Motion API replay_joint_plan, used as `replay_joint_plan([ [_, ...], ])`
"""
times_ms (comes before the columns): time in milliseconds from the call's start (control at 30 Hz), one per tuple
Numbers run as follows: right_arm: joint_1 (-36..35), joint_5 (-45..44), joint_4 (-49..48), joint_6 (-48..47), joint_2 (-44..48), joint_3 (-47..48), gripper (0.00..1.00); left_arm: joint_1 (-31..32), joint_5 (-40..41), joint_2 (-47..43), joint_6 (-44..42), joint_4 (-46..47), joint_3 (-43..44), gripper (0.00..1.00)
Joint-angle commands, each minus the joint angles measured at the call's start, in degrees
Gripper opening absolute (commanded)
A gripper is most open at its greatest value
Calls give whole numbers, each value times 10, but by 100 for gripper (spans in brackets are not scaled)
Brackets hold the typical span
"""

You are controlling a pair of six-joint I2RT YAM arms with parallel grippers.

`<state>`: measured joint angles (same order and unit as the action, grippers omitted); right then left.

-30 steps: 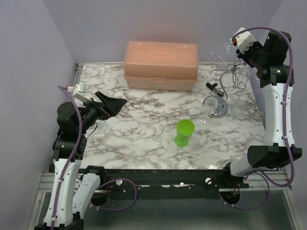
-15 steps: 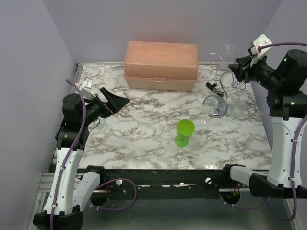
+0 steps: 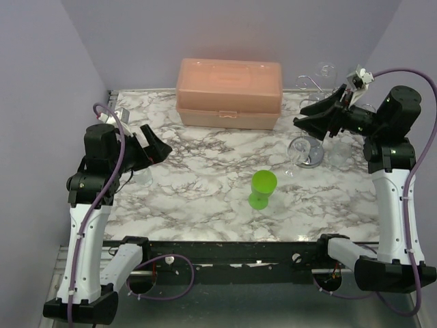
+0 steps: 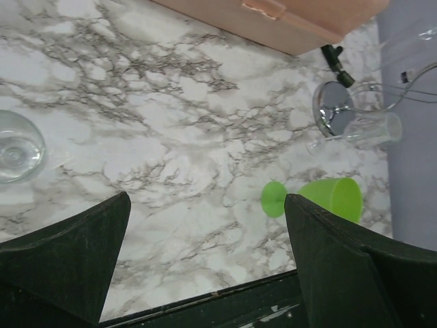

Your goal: Place the wine glass upside down on the wine glass rack

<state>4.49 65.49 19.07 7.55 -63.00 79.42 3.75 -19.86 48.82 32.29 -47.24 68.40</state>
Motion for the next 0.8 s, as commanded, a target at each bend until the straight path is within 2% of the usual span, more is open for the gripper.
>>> replay_joint_plan([
  [0, -7, 64, 21, -36, 10, 8, 59, -3, 100, 24, -88, -85, 27, 99],
  [267, -30, 61, 176, -204, -12, 24, 63, -3, 142, 79, -110, -66, 19, 98],
  [533, -34, 19, 259, -326, -22, 44, 63, -4, 192, 163, -111, -60, 8, 96],
  [633, -34, -4, 295, -364, -34, 63, 64, -4, 184, 175, -109, -56, 10, 95],
  [767, -34, -15, 346, -409, -51, 79, 63, -4, 127, 173, -95, -40, 4, 92],
])
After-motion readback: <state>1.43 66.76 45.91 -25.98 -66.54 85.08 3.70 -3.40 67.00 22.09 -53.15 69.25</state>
